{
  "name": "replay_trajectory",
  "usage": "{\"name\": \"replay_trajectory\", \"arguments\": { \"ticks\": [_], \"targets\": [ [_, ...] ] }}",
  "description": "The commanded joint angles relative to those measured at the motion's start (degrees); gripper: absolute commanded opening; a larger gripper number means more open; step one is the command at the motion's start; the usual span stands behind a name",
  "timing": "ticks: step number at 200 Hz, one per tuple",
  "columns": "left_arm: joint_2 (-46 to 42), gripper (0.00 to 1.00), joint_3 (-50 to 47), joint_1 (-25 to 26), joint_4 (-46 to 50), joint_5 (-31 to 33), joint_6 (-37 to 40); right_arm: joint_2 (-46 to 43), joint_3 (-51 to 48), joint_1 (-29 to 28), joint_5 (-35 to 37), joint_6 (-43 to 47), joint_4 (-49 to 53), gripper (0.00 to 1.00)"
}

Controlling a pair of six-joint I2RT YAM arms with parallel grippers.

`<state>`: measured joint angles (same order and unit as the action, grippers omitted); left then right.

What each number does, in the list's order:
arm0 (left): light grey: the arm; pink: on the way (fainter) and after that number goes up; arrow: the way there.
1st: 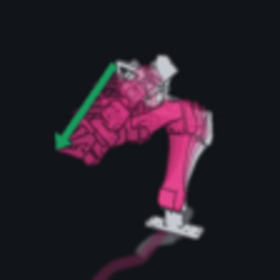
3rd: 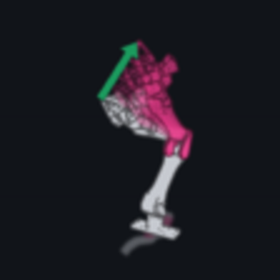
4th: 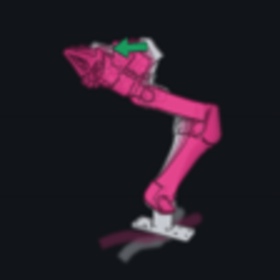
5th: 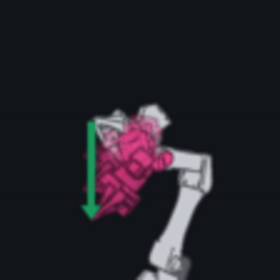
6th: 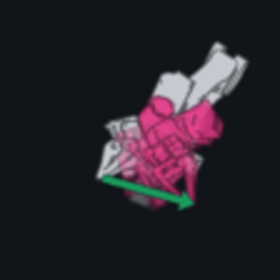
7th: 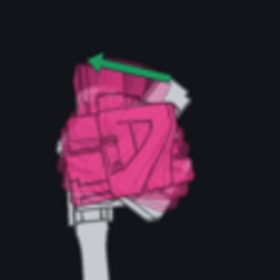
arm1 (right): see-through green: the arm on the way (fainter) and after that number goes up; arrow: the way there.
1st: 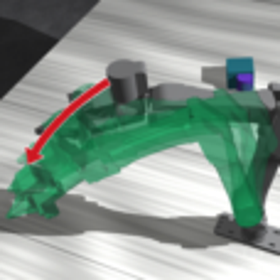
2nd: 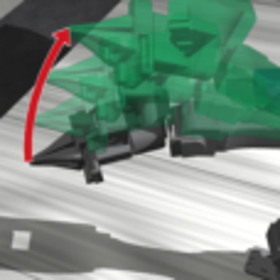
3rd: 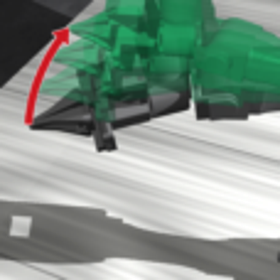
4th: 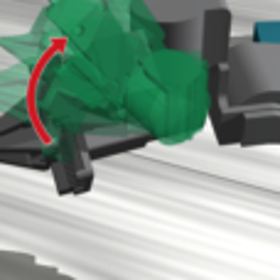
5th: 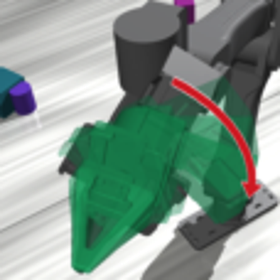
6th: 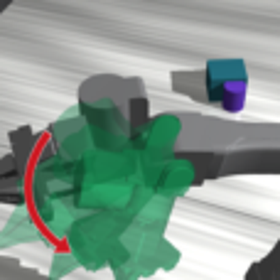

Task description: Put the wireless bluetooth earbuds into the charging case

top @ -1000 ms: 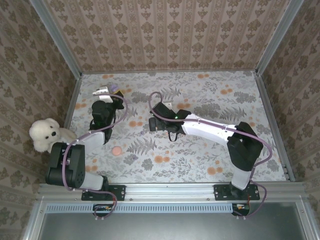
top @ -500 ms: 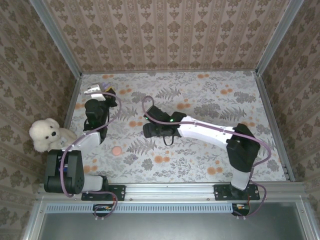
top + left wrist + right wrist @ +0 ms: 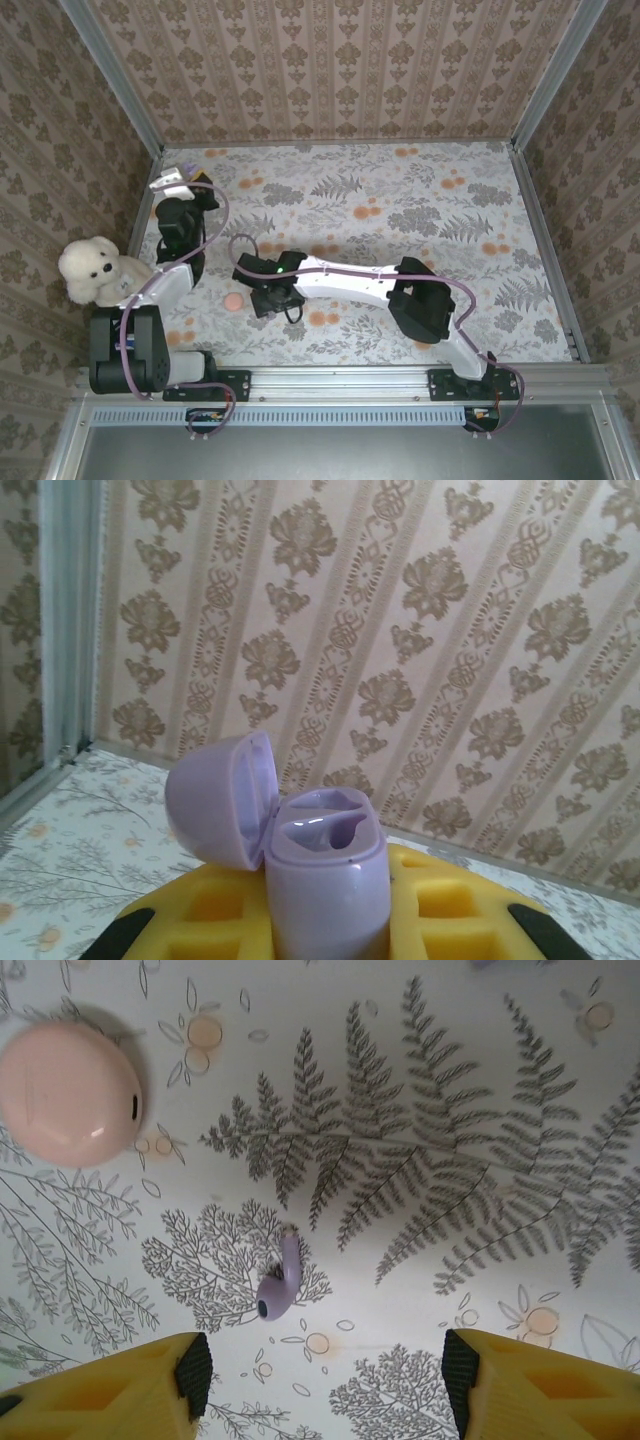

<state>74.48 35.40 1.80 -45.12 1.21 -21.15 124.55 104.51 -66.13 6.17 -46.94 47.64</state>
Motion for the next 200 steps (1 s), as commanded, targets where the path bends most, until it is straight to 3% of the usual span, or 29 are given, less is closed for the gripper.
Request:
{"name": "replay_trajectory", "arguments": {
  "ticks": [1,149,200],
  "targets": [
    [-1.97,0.00,0.75,-1.65,-0.58,1.58,-0.92,2.58,2.93,-0.44,1.65,-0.53,5.19,0.64],
    [-3.55,0.00,-0.33,-4.53,-1.97,2.39,-3.94,11.16,8.93,-2.29,2.72,-1.66,5.74,0.54],
    [-2.70,0.00,-0.48,-4.73,-2.60,2.21,-5.06,13.23,9.86,-2.30,3.01,-1.40,6.81,0.43]
  ]
}}
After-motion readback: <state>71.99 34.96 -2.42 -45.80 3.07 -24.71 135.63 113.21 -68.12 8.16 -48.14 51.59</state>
